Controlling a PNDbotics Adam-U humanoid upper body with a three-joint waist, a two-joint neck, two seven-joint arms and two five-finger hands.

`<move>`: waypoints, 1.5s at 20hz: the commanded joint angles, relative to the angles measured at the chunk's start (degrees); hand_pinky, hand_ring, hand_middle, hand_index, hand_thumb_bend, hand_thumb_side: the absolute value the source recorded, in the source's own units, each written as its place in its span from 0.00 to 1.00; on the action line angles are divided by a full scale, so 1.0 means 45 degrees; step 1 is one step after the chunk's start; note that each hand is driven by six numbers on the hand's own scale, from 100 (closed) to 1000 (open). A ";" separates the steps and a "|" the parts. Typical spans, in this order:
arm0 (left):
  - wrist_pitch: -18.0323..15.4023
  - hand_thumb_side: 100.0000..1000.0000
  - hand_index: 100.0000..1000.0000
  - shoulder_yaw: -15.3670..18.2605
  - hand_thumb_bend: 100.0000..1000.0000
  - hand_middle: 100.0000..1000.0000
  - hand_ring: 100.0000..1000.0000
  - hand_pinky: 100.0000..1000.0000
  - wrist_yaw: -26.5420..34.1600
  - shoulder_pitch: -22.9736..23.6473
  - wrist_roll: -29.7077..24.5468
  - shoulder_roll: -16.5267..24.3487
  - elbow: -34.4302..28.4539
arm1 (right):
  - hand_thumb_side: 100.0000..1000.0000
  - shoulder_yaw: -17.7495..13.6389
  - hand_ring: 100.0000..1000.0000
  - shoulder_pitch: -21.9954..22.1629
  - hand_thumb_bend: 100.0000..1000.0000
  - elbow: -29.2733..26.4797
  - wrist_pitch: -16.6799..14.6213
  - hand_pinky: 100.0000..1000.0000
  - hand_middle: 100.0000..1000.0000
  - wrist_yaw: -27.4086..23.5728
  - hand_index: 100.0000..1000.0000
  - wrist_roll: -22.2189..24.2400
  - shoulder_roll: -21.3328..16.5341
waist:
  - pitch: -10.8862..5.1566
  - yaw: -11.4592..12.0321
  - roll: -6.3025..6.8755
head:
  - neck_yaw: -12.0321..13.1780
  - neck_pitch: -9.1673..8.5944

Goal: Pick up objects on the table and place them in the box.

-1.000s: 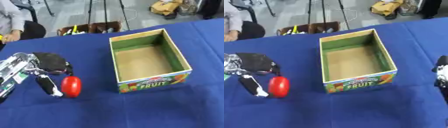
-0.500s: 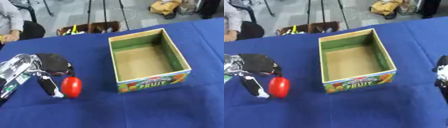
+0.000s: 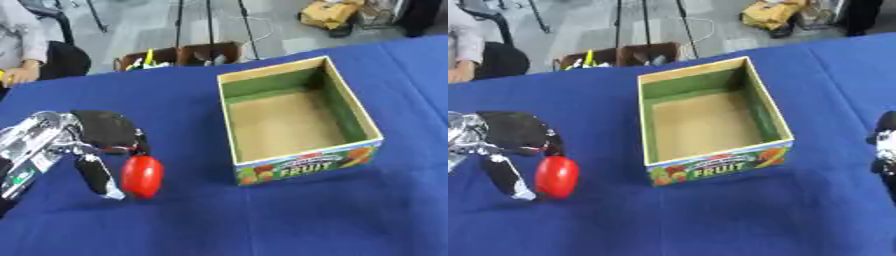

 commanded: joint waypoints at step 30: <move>0.0987 0.58 0.45 0.4410 0.00 0.29 0.23 0.00 0.5072 0.0648 0.0434 0.1581 -0.1825 | 0.69 -0.0079 0.00 -0.0167 0.05 -0.0272 -0.0053 0.14 0.14 0.0054 0.37 -0.0214 -0.0191 | -0.0159 -0.0044 -0.0117 | 0.0044 0.0047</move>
